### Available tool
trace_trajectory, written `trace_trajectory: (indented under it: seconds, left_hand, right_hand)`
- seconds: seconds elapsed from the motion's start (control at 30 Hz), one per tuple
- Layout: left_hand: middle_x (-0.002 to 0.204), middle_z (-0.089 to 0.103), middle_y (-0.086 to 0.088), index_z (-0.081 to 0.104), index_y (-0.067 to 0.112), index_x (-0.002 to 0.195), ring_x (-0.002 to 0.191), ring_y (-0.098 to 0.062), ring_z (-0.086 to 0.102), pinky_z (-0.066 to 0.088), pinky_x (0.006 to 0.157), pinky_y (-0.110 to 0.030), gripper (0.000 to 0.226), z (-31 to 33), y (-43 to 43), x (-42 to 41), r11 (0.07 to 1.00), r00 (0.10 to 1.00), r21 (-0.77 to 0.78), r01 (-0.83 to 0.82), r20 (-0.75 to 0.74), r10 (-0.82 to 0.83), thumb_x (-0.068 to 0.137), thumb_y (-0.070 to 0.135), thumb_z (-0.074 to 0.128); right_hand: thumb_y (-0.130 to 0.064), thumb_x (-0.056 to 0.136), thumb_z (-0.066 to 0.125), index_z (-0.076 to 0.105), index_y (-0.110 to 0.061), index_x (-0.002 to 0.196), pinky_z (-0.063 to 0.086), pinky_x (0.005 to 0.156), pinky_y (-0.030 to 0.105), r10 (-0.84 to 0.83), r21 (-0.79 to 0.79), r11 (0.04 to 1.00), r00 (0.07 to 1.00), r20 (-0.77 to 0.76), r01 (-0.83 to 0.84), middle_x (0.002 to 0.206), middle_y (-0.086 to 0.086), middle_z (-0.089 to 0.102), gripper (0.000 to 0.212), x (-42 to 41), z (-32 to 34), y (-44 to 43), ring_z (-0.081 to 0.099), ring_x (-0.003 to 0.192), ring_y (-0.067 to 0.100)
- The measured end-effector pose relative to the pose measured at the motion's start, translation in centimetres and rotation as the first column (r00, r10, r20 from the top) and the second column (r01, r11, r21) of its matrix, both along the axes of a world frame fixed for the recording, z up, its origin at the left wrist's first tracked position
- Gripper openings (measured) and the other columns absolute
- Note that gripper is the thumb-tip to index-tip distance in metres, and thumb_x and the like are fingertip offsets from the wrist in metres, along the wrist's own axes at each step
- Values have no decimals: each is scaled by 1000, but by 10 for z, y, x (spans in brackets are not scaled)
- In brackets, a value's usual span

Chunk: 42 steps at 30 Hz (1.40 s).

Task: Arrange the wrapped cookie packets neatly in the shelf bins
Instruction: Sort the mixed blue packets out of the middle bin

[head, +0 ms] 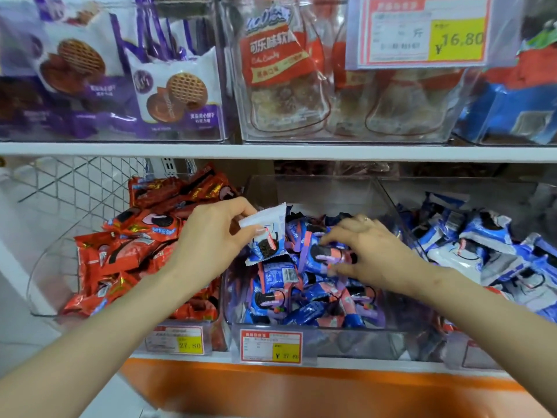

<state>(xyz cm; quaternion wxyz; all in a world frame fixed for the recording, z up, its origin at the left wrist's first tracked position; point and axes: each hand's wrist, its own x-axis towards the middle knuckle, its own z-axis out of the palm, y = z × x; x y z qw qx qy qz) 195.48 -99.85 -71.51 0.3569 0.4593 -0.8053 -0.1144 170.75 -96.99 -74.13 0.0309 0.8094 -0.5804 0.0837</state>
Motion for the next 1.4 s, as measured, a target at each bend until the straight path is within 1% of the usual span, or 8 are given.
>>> trace_trajectory:
  seconds: [0.17, 0.4, 0.5, 0.6, 0.8, 1.13, 1.3, 1.4]
  left_hand:
    - [71, 65, 12, 65, 29, 78, 62, -5, 60, 46, 57, -24, 14, -3, 2, -12, 969, 974, 106, 225, -58, -220, 78, 18, 73]
    - [79, 67, 12, 46, 34, 81, 71, 5, 60, 44, 62, -15, 32, -14, -10, -16, 932, 920, 250, 262, 226, -319, 81, 12, 71]
    - [95, 65, 16, 55, 30, 95, 88, 5, 54, 39, 77, -21, 14, -15, -8, -16, 944, 603, 224, 244, 727, -328, 84, 29, 64]
    - [113, 63, 8, 58, 28, 114, 110, -16, 51, 31, 89, -27, 33, -20, -6, -21, 947, 241, 217, 235, 931, -273, 82, 31, 62]
    - [114, 63, -5, 65, 18, 113, 113, -24, 47, 31, 102, -37, 29, -38, -3, -39, 962, 5, 232, 144, 972, -235, 85, 15, 59]
    - [112, 62, -3, 62, 18, 101, 108, -26, 54, 39, 89, -31, 23, -21, 2, -35, 973, 222, 178, 146, 953, -208, 90, 16, 42]
    - [78, 60, 7, 53, 23, 83, 79, -17, 60, 44, 68, -26, 8, 30, 11, -16, 977, 611, 185, 103, 763, -209, 89, 18, 53]
    - [62, 60, 3, 51, 16, 78, 50, -3, 57, 46, 54, -17, 16, 41, 20, -12, 938, 919, 314, 146, 308, -246, 89, 8, 57]
  right_hand:
    - [-36, 66, 77, 58, -34, 104, 49, 85, 17, -88, 194, 976, 634, 769, -100, 99, -9, 67, 43, 18, 13, 6, 61, 95, 3]
    - [-10, 80, 72, 58, -26, 63, 41, 59, 6, -100, 130, 991, 737, 668, 16, 63, -11, 59, 28, 8, 12, 7, 52, 60, -2]
    - [-12, 79, 70, 57, -30, 60, 42, 60, 13, -156, 101, 988, 784, 600, 118, 61, -10, 60, 29, 0, 14, 8, 52, 58, 1]
    - [-11, 78, 70, 57, -28, 59, 41, 59, 13, -168, 75, 985, 785, 596, 153, 61, -9, 59, 29, -7, 19, 9, 50, 56, 1]
    - [-6, 78, 72, 58, -24, 60, 40, 56, 6, -164, 79, 986, 741, 651, 148, 63, -4, 59, 29, -15, 23, 18, 49, 58, 7]
    - [-2, 80, 70, 59, -20, 62, 40, 54, 5, -177, 82, 981, 650, 739, 175, 59, -6, 56, 28, -33, 31, 54, 48, 52, 1]
    - [1, 80, 69, 60, -16, 64, 46, 59, 16, -187, 86, 973, 512, 839, 214, 62, 2, 60, 26, -51, 32, 68, 54, 60, 9]
    - [4, 82, 65, 59, -10, 65, 44, 52, 12, -201, 125, 969, 389, 899, 211, 59, 5, 60, 23, -59, 37, 78, 58, 53, 7]
